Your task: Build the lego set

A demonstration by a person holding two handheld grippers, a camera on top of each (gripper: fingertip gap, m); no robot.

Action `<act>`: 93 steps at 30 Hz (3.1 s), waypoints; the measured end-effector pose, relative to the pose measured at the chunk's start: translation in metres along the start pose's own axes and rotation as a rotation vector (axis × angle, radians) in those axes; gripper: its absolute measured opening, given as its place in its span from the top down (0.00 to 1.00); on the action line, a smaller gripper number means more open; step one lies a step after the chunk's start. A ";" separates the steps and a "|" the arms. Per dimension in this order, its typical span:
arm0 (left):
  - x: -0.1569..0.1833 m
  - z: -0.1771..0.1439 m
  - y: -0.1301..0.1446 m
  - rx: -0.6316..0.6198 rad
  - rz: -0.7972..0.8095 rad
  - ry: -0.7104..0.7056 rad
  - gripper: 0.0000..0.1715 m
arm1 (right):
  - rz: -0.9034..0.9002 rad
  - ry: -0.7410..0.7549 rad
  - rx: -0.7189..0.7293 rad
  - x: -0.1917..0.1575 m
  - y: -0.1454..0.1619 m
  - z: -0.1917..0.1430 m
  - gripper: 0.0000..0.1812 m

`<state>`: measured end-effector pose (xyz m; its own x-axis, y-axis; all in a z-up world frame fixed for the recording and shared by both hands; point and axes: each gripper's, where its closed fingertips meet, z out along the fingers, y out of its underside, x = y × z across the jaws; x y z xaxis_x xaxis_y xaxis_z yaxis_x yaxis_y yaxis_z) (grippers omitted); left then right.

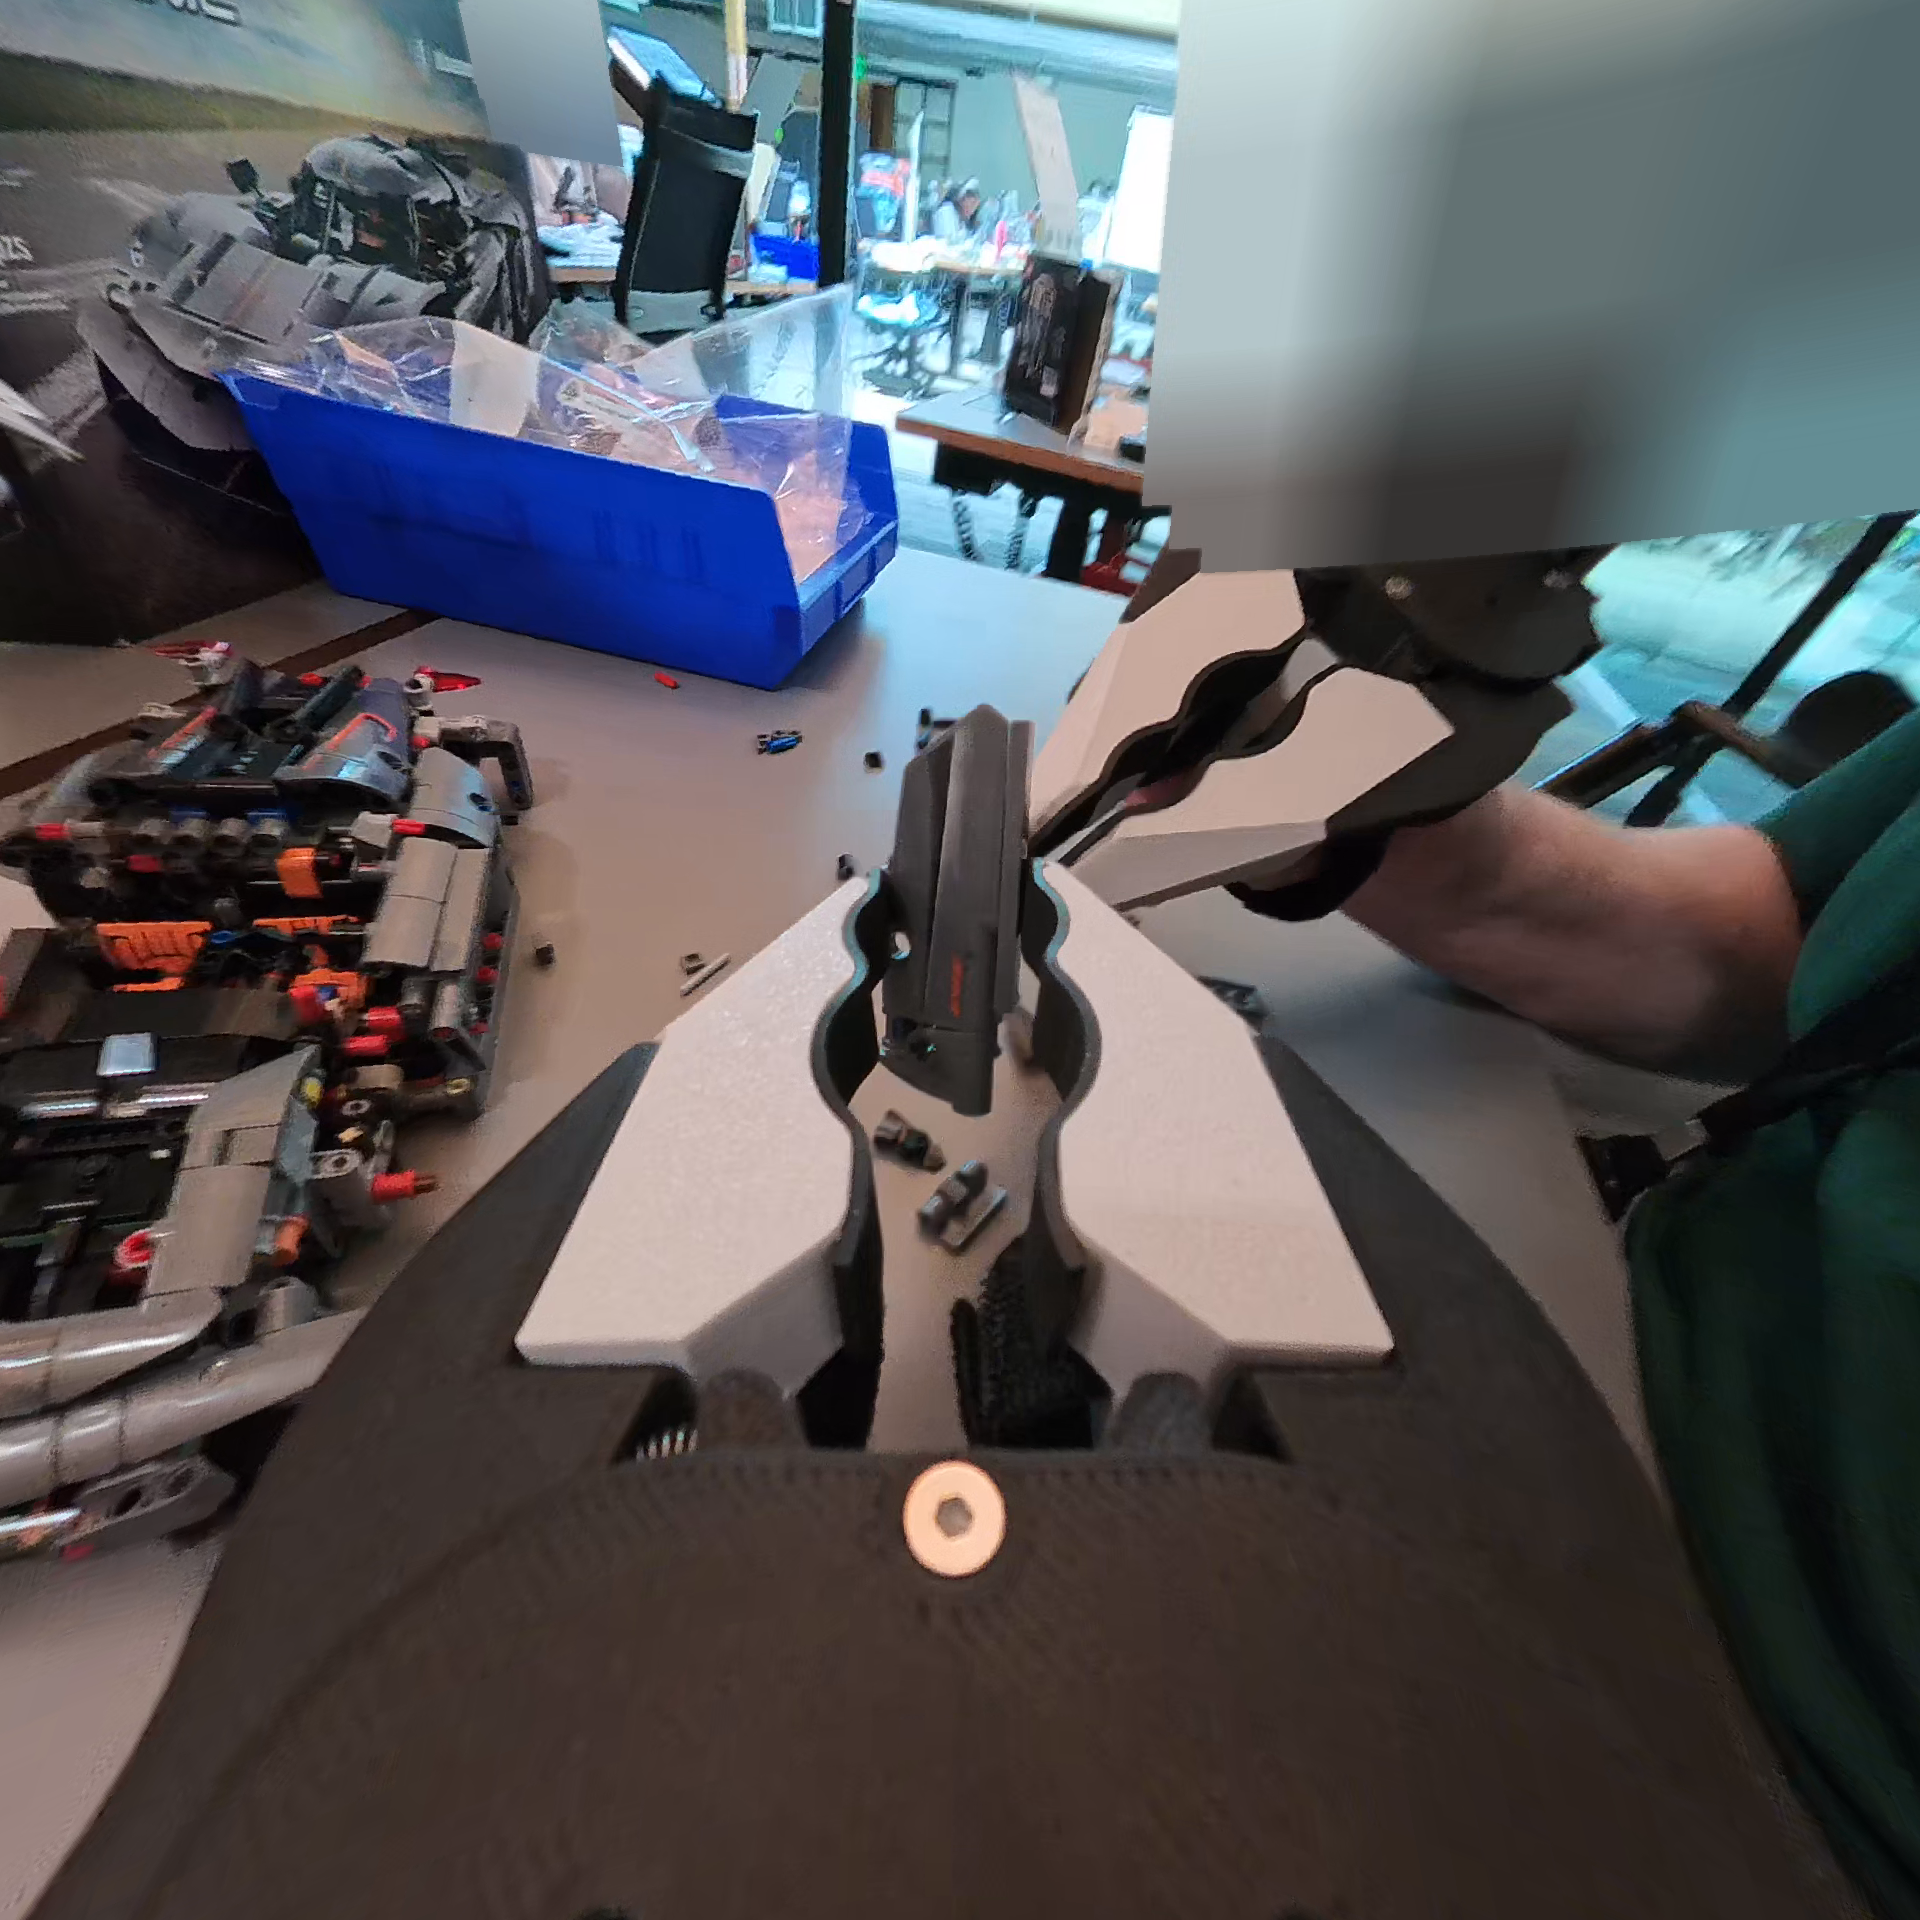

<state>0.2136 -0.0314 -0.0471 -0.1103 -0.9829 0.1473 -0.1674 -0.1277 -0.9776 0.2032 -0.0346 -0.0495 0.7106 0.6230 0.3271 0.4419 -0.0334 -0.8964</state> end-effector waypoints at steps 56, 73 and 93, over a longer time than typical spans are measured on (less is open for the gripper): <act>0.112 -0.024 -0.002 -0.064 -0.419 0.932 0.87 | 0.094 -0.746 0.354 -0.086 -0.039 -0.051 0.86; 0.090 -0.023 -0.014 0.031 -0.511 0.868 0.91 | 0.147 -0.671 0.402 -0.066 -0.044 -0.054 0.85; 0.092 -0.018 -0.015 0.043 -0.512 0.859 0.92 | 0.102 -0.637 0.393 -0.067 -0.042 -0.053 0.88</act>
<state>0.1883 -0.1172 -0.0165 -0.7082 -0.3810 0.5944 -0.3592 -0.5303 -0.7679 0.1663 -0.1163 -0.0182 0.2305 0.9671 0.1075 0.0788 0.0916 -0.9927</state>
